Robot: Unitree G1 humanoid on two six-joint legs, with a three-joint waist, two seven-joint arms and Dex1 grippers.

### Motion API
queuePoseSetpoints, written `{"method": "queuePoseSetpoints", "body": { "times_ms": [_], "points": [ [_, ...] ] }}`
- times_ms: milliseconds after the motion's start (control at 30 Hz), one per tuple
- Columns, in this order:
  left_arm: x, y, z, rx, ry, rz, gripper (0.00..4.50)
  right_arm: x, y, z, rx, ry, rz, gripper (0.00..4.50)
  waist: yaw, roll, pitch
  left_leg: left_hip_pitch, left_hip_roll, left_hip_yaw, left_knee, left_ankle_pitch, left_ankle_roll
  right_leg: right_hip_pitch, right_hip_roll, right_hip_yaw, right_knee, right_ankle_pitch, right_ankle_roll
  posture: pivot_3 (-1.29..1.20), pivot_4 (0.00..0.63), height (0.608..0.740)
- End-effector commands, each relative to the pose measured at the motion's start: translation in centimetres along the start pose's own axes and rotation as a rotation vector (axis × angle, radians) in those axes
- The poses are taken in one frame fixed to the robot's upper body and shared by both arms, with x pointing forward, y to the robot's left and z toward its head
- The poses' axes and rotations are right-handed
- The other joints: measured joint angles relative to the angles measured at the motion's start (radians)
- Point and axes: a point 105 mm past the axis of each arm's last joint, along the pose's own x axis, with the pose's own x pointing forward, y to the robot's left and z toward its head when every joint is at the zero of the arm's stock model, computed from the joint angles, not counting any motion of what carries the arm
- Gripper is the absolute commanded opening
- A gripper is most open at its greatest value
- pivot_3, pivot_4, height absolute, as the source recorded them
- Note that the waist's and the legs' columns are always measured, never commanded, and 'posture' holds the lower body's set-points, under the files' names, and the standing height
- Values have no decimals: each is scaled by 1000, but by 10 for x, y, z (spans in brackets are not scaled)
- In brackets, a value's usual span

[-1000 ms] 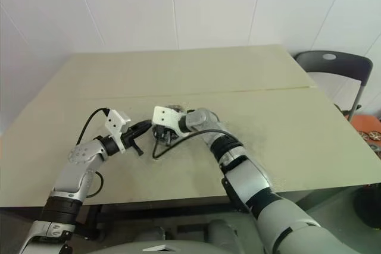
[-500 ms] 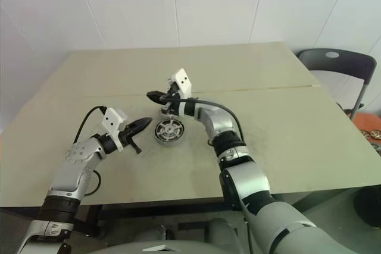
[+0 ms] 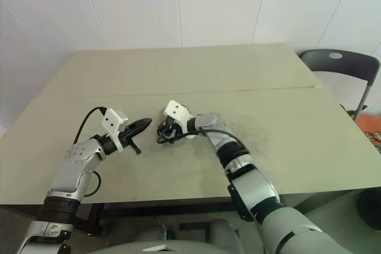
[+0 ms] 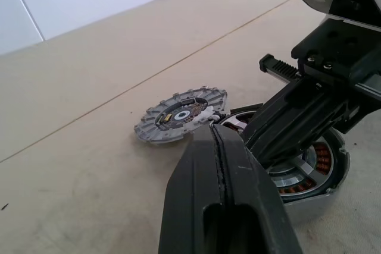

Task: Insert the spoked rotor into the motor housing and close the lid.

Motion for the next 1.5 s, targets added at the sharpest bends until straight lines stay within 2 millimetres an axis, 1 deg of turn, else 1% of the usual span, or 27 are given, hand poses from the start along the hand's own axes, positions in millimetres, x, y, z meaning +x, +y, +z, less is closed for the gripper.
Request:
{"method": "queuePoseSetpoints", "body": {
  "times_ms": [33,100,200,267,300,333,367,433,467,500,567,633,900,933,1033,1133,1200,1267,1333,1367,1400,1433,1500],
  "points": [
    [4,-1,14,34,-41,-12,0,-6,-11,46,102,-229,-36,39,0,0,1,0,0,0,0,0,0,0,0,0,0,0,0,0,0,740],
    [4,-1,13,34,-40,-14,0,-11,-19,63,148,-325,-78,39,0,0,1,-1,0,0,0,0,0,-1,0,0,0,0,0,0,0,740],
    [4,-1,13,33,-38,-15,0,-18,-24,82,202,-432,-88,39,0,1,1,-1,0,0,-1,0,0,-1,0,0,0,0,0,0,0,740],
    [4,-2,12,33,-36,-15,0,-20,-25,87,220,-464,-85,39,1,1,1,-1,0,0,-1,0,0,-1,0,0,0,0,0,0,0,740],
    [4,-2,12,33,-36,-14,0,-20,-25,86,209,-450,-90,39,1,1,1,-1,0,0,-1,0,0,-1,0,0,0,0,1,0,0,740],
    [4,-2,12,32,-36,-14,0,-15,-24,76,175,-383,-107,39,1,1,1,-1,0,0,-1,0,0,-1,0,0,0,0,1,0,0,740],
    [4,-2,12,32,-36,-14,0,-10,-24,62,129,-285,-127,39,0,1,1,-1,0,0,-1,0,0,-1,0,0,0,0,1,0,0,740],
    [4,-2,12,31,-36,-13,0,-1,-22,17,38,-15,-153,39,0,1,1,-1,0,0,-1,0,0,-1,0,0,0,0,0,0,0,740],
    [4,-2,12,31,-37,-13,0,-1,-20,-5,-8,99,-157,39,0,1,1,-1,0,0,-1,0,0,-1,0,0,0,-1,-1,0,0,740],
    [4,-3,12,31,-37,-13,0,-2,-19,-18,-17,153,-155,39,0,1,1,-1,0,0,-1,0,0,-1,0,0,0,-2,-2,0,0,740],
    [4,-3,12,30,-37,-13,0,0,-13,-22,24,143,-128,39,2,2,1,-1,0,0,-1,0,0,-1,-1,0,0,-2,-3,0,0,740],
    [3,-3,12,29,-36,-13,0,0,-13,-17,37,116,-123,39,4,0,0,1,0,0,-1,0,0,0,-1,0,0,-1,-1,0,0,740],
    [5,-3,12,33,-36,-16,0,-1,-21,8,37,-22,-178,39,5,0,0,0,-1,0,0,0,0,0,-1,0,0,-1,1,0,0,740],
    [5,-2,13,33,-36,-17,0,-1,-21,12,39,-45,-182,39,5,0,1,0,0,0,0,0,0,0,-1,0,0,-1,1,0,0,740],
    [5,-2,13,35,-35,-18,0,-5,-24,33,64,-161,-185,39,5,0,1,0,-1,0,0,0,0,0,-1,0,0,-1,1,0,0,740],
    [5,-2,12,35,-34,-18,0,-9,-16,55,119,-282,-95,39,6,0,1,0,-1,0,0,0,0,0,-1,-1,0,-1,2,0,0,740],
    [5,-2,13,35,-34,-17,0,-8,-7,52,107,-260,-42,39,7,0,1,-1,-1,0,0,0,0,0,-1,-1,0,-1,2,0,0,740],
    [5,-2,13,35,-35,-17,0,-3,-1,29,58,-128,-25,39,8,0,1,0,-1,0,0,0,0,0,-1,-1,0,-1,2,0,0,740],
    [6,-2,13,35,-36,-15,0,0,2,-20,3,130,-42,39,12,0,1,0,-1,0,0,0,0,0,-1,-1,0,-1,2,0,0,740],
    [6,-2,13,35,-36,-15,0,-2,4,-37,-21,212,-39,39,14,0,1,0,-1,0,0,0,0,0,-1,-1,0,-1,2,0,0,740],
    [6,-2,13,35,-36,-14,0,-3,5,-47,-37,261,-34,39,15,2,1,0,-1,0,0,0,0,0,-1,-1,0,-1,1,0,0,740],
    [6,-2,13,34,-36,-13,0,-3,6,-46,-26,251,-33,39,15,2,0,0,-1,0,0,0,0,1,-1,-1,0,-1,1,0,0,740],
    [5,-2,12,34,-35,-12,0,-2,6,-39,-8,205,-38,39,16,0,-1,3,-1,0,0,0,0,3,-1,-1,0,-2,-1,0,0,740]
  ]
}}
